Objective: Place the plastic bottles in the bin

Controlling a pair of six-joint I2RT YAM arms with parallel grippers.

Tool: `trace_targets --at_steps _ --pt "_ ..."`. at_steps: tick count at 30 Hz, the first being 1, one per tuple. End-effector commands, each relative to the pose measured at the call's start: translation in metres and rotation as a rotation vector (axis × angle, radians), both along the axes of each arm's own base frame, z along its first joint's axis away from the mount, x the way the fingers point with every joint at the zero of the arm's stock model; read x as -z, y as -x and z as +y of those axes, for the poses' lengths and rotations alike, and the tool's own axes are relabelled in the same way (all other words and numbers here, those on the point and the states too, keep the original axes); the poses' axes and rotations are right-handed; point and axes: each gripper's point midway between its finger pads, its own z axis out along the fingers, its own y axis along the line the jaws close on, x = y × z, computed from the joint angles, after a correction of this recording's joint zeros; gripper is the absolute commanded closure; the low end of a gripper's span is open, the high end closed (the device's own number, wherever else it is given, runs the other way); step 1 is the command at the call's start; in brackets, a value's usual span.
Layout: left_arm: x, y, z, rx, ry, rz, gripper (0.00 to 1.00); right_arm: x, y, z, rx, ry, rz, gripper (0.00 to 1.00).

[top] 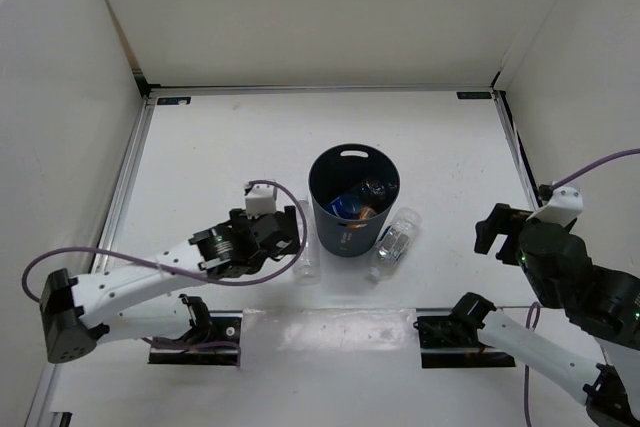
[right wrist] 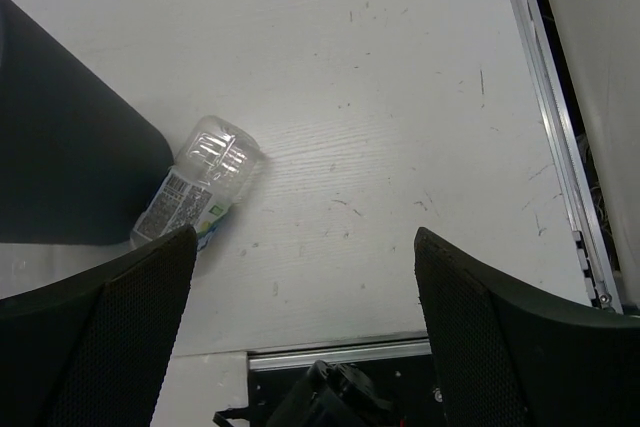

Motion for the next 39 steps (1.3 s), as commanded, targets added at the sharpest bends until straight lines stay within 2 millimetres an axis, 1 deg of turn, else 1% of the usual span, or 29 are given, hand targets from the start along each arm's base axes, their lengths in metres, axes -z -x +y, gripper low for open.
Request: trace_targets --at_steps 1,2,4,6,7,9,10,12,14,15,16,18,21,22,23,25,26,28,30,31,32,35,37,38,39 --pt "0.022 -0.012 -0.035 0.039 0.11 0.061 0.0 -0.005 -0.005 0.002 0.006 -0.003 -0.022 0.1" --pt "0.037 -0.009 -0.038 0.056 0.119 0.112 0.0 -0.006 -0.003 0.001 0.005 -0.018 -0.032 0.1" --pt "0.046 -0.011 -0.045 0.083 0.115 0.111 0.0 -0.006 -0.001 -0.003 0.003 -0.031 -0.048 0.1" --pt "0.047 -0.013 -0.059 0.119 0.142 0.11 0.0 -0.008 0.002 -0.006 -0.008 -0.054 -0.071 0.1" --pt "0.047 -0.016 -0.063 0.123 0.132 0.113 0.0 -0.008 0.003 -0.007 -0.009 -0.068 -0.076 0.1" --pt "0.056 -0.018 -0.069 0.141 0.099 0.132 0.0 -0.008 0.003 -0.007 -0.013 -0.069 -0.082 0.1" --pt "0.055 -0.023 -0.076 0.141 0.094 0.135 0.0 -0.008 0.003 -0.006 -0.02 -0.066 -0.08 0.1" --pt "0.068 -0.024 -0.081 0.152 0.051 0.167 0.0 -0.008 0.002 -0.005 -0.015 -0.065 -0.077 0.1" --pt "0.073 -0.027 -0.087 0.152 0.05 0.182 0.0 -0.007 0.0 -0.001 -0.028 -0.047 -0.063 0.1" --pt "0.079 -0.028 -0.086 0.145 0.05 0.202 0.0 -0.007 -0.001 0.0 -0.015 -0.042 -0.062 0.1" --pt "0.081 -0.03 -0.09 0.145 0.065 0.205 0.0 -0.006 -0.002 0.002 -0.025 -0.031 -0.053 0.1" --pt "0.091 -0.03 -0.087 0.126 0.074 0.236 0.0 -0.006 -0.003 0.003 -0.023 -0.033 -0.055 0.1" --pt "0.1 -0.035 -0.085 0.117 0.082 0.248 0.0 -0.006 -0.003 0.004 -0.03 -0.032 -0.053 0.1" --pt "0.101 -0.033 -0.085 0.122 0.087 0.261 0.0 -0.005 -0.003 0.004 -0.033 -0.031 -0.053 0.1" --pt "0.108 -0.033 -0.082 0.115 0.076 0.272 0.0 -0.006 -0.003 0.004 -0.027 -0.033 -0.054 0.1" --pt "0.111 -0.035 -0.082 0.112 0.081 0.286 0.0 -0.004 -0.003 0.005 -0.03 -0.028 -0.049 0.1" --pt "0.118 -0.035 -0.079 0.105 0.067 0.301 0.02 -0.006 -0.003 0.005 -0.028 -0.034 -0.054 0.1" --pt "0.121 -0.036 -0.082 0.105 0.08 0.318 0.04 -0.005 -0.003 0.004 -0.024 -0.03 -0.052 0.1" --pt "0.129 -0.034 -0.082 0.108 0.072 0.338 0.09 -0.005 -0.003 0.003 -0.021 -0.033 -0.053 0.1" --pt "0.129 -0.034 -0.084 0.113 0.075 0.341 0.11 -0.005 -0.003 0.004 -0.022 -0.035 -0.053 0.1" --pt "0.134 -0.033 -0.083 0.11 0.067 0.35 0.16 -0.006 -0.003 0.004 -0.021 -0.036 -0.055 0.1" --pt "0.132 -0.033 -0.082 0.111 0.072 0.346 0.3 -0.006 -0.004 0.003 -0.011 -0.035 -0.055 0.1" --pt "0.131 -0.032 -0.081 0.115 0.071 0.343 0.34 -0.005 -0.003 0.004 -0.017 -0.03 -0.052 0.1" --pt "0.127 -0.032 -0.079 0.113 0.073 0.333 0.34 -0.006 -0.004 0.003 -0.013 -0.032 -0.057 0.1" --pt "0.127 -0.032 -0.077 0.112 0.066 0.331 0.36 -0.005 -0.004 0.004 -0.016 -0.029 -0.052 0.1"
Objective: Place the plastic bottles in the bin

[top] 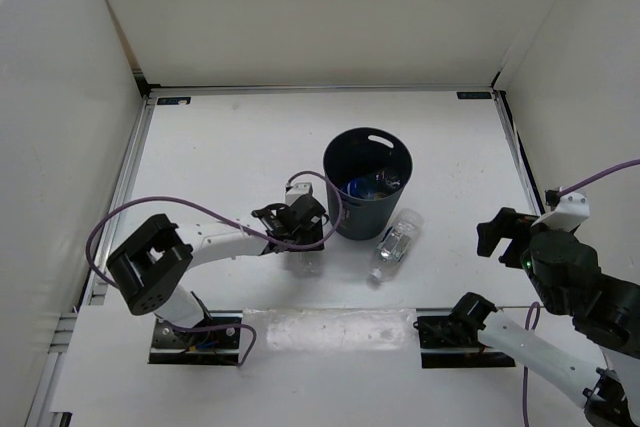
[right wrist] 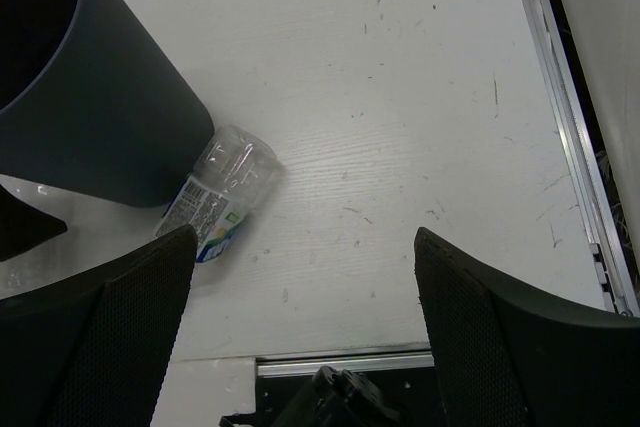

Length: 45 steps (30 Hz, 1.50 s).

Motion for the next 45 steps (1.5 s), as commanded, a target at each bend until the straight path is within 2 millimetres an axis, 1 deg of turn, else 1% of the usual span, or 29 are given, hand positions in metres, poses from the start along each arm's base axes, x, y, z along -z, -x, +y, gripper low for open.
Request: trace_targets --at_steps 1,6,7,9,10,12,16,17,18,22,23,25,28,29,30,31,33,34,35,36,37,38,39,40,41,42,43,44,45 --pt "-0.011 0.002 0.006 0.009 0.01 -0.015 0.38 -0.004 -0.005 0.004 0.0 0.003 -0.016 0.1" --pt "-0.025 0.004 0.02 -0.001 -0.018 -0.046 0.45 -0.005 -0.006 0.004 0.006 0.004 -0.015 0.1" --pt "-0.036 0.003 0.02 -0.004 0.007 -0.07 0.45 -0.005 -0.006 0.004 0.007 0.004 -0.015 0.1" --pt "-0.044 0.003 0.028 -0.013 -0.006 -0.087 0.46 -0.003 -0.006 0.004 0.01 0.006 -0.011 0.1" --pt "-0.057 0.002 0.028 -0.015 0.02 -0.114 0.46 -0.004 -0.006 0.003 0.014 0.005 -0.014 0.1" --pt "-0.067 0.001 0.039 -0.029 -0.015 -0.138 0.48 -0.004 -0.006 0.004 0.015 0.002 -0.016 0.1" --pt "-0.101 0.001 0.062 -0.062 -0.036 -0.218 0.51 -0.004 -0.007 0.004 0.013 0.008 -0.012 0.1" --pt "-0.113 -0.001 0.065 -0.073 -0.019 -0.245 0.52 -0.004 -0.007 0.002 0.035 0.002 -0.014 0.1" --pt "-0.12 0.001 0.075 -0.089 -0.033 -0.265 0.52 -0.004 -0.007 0.003 0.021 0.003 -0.014 0.1" --pt "-0.145 0.004 0.091 -0.105 -0.028 -0.324 0.52 -0.004 -0.007 0.003 0.024 0.002 -0.013 0.1" --pt "-0.153 0.004 0.093 -0.111 -0.006 -0.344 0.52 -0.004 -0.007 0.003 0.024 0.004 -0.011 0.1" --pt "-0.157 0.006 0.1 -0.118 -0.026 -0.348 0.52 -0.004 -0.007 0.003 0.027 0.003 -0.014 0.1" --pt "-0.182 0.003 0.098 -0.106 0.019 -0.41 0.52 -0.004 -0.007 0.003 0.028 0.0 -0.014 0.1" --pt "-0.194 0.003 0.098 -0.103 0.042 -0.442 0.52 -0.004 -0.006 0.002 0.03 -0.002 -0.015 0.1" --pt "-0.22 -0.002 0.094 -0.075 0.058 -0.504 0.52 -0.004 -0.007 0.003 0.028 0.002 -0.014 0.1" --pt "-0.234 -0.006 0.091 -0.076 0.069 -0.543 0.52 -0.004 -0.007 0.003 0.03 0.003 -0.013 0.1" --pt "-0.279 -0.011 0.082 -0.031 0.081 -0.638 0.52 -0.004 -0.008 0.003 0.036 0.004 -0.012 0.1" --pt "-0.292 -0.017 0.072 -0.021 0.077 -0.678 0.52 -0.004 -0.008 0.003 0.034 0.008 -0.01 0.1" --pt "-0.32 -0.016 0.064 -0.01 0.114 -0.724 0.52 -0.003 -0.008 0.003 0.035 0.009 -0.008 0.1" --pt "-0.335 -0.024 0.049 0.038 0.065 -0.763 0.52 -0.004 -0.009 0.004 0.034 0.011 -0.007 0.1" --pt "-0.361 -0.02 0.039 0.057 0.096 -0.808 0.52 -0.003 -0.008 0.004 0.034 0.014 -0.001 0.1" --pt "-0.369 -0.022 0.034 0.057 0.082 -0.829 0.52 -0.003 -0.009 0.004 0.031 0.013 -0.002 0.1" --pt "-0.369 -0.03 0.02 0.099 0.013 -0.854 0.52 -0.003 -0.008 0.003 0.038 0.011 -0.005 0.1" --pt "-0.395 -0.026 0.01 0.103 0.067 -0.898 0.51 -0.002 -0.009 0.004 0.036 0.017 0.002 0.1" --pt "-0.403 -0.027 0.002 0.118 0.075 -0.927 0.51 -0.002 -0.009 0.004 0.037 0.018 0.002 0.1" --pt "-0.398 -0.03 -0.011 0.154 0.047 -0.931 0.5 -0.003 -0.009 0.004 0.042 0.011 0.0 0.1" --pt "-0.402 -0.03 -0.017 0.161 0.056 -0.943 0.5 -0.003 -0.01 0.004 0.042 0.017 0.001 0.1" --pt "-0.406 -0.03 -0.029 0.178 0.075 -0.96 0.5 -0.002 -0.009 0.004 0.043 0.018 0.003 0.1" --pt "-0.403 -0.033 -0.037 0.188 0.064 -0.963 0.5 -0.002 -0.011 0.004 0.046 0.025 0.008 0.1"
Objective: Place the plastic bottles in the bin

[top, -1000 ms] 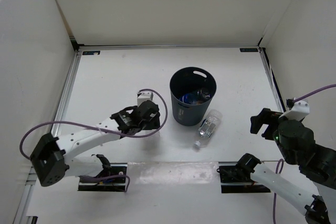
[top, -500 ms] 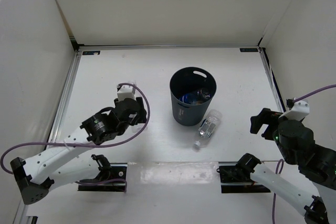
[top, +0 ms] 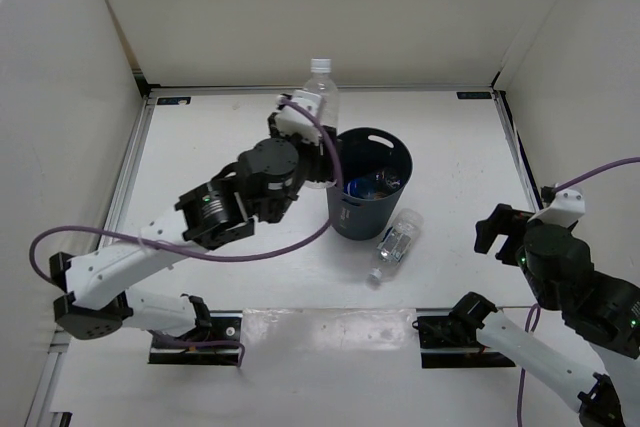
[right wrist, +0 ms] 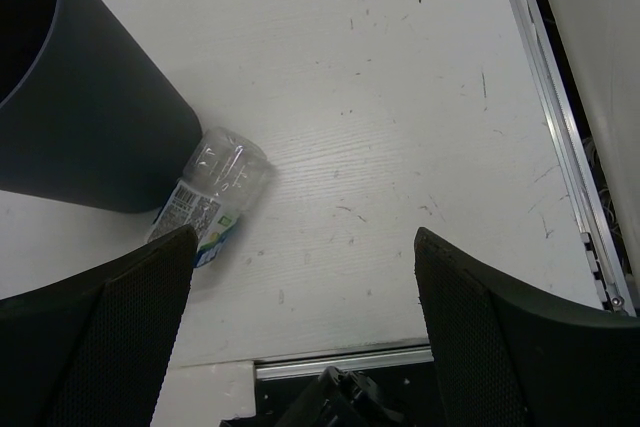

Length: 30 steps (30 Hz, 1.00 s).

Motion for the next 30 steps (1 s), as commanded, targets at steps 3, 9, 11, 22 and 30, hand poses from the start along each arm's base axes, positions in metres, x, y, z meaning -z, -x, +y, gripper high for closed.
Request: trace_targets --at_steps 3,9,11,22,30 --pt "-0.009 -0.011 -0.028 0.017 -0.059 -0.095 0.49 -0.003 -0.007 0.004 0.006 0.009 -0.007 0.1" --pt "0.003 -0.02 -0.059 0.051 -0.06 -0.139 0.49 -0.003 -0.007 0.004 0.011 0.007 -0.008 0.1" --pt "0.017 -0.023 -0.065 0.06 -0.118 -0.154 0.47 -0.003 -0.007 0.004 0.009 0.01 -0.009 0.1" --pt "0.057 -0.032 -0.102 0.096 -0.105 -0.161 0.46 -0.002 -0.011 0.007 0.008 0.017 -0.004 0.1" --pt "0.074 -0.032 -0.113 0.112 -0.13 -0.147 0.33 -0.002 -0.012 0.008 0.006 0.016 -0.007 0.1"
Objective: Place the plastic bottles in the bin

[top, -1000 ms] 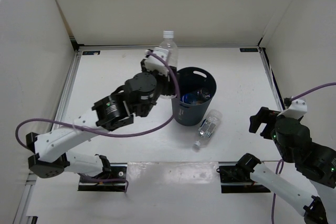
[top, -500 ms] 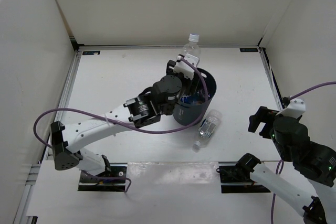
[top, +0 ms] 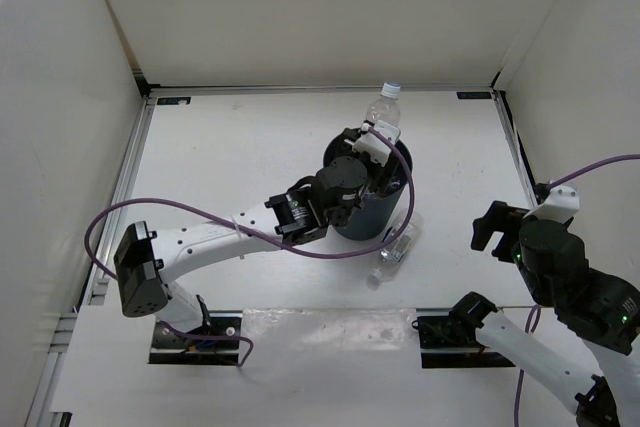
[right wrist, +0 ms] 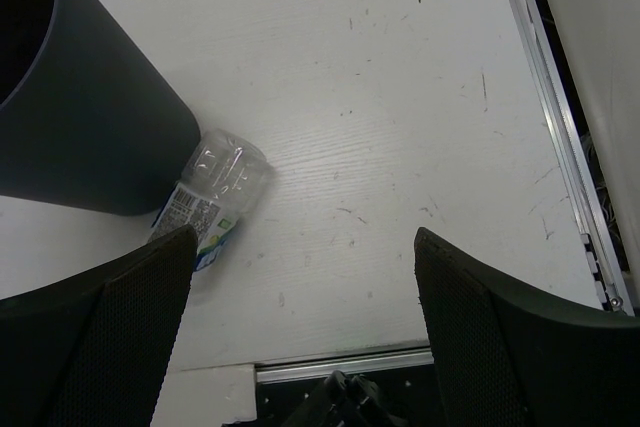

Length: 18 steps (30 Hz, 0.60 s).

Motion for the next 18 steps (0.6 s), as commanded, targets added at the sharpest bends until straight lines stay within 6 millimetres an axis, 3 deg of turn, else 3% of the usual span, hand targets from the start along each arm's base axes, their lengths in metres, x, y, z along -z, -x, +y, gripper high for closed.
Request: trace_targets --at_steps 1,5,7,10,13,18 --pt "-0.009 0.003 -0.004 0.02 0.04 -0.016 0.32 -0.003 -0.007 0.003 0.004 0.003 -0.016 0.1" --pt "-0.008 0.005 -0.005 0.026 0.04 -0.013 0.26 -0.002 -0.006 0.004 0.0 0.007 -0.013 0.1" --pt "-0.006 0.004 -0.005 0.022 0.034 -0.012 0.14 -0.002 -0.007 0.004 0.003 0.003 -0.014 0.1" --pt "-0.001 0.001 -0.005 0.003 0.009 -0.014 0.03 -0.001 -0.006 0.006 -0.008 0.002 -0.009 0.1" --pt "-0.008 -0.004 -0.002 -0.025 -0.007 -0.024 0.01 -0.002 -0.006 0.003 0.001 0.005 -0.013 0.1" --pt "-0.043 -0.001 0.016 -0.068 0.034 -0.066 0.01 -0.003 -0.006 0.003 0.004 0.001 -0.017 0.1"
